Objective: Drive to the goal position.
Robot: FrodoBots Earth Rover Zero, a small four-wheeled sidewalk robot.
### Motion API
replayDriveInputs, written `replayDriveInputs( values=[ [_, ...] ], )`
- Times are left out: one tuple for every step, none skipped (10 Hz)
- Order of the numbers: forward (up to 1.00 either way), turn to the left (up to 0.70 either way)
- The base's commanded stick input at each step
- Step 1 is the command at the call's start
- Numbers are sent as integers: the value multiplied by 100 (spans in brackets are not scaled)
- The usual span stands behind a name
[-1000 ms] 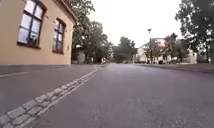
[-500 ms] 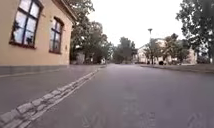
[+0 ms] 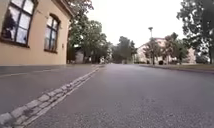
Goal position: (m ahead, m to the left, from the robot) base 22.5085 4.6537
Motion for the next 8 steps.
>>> replayDriveInputs(
  values=[
    [70,4],
    [70,4],
    [70,4],
    [70,4],
    [70,4],
    [70,4],
    [70,4],
    [70,4]
  ],
)
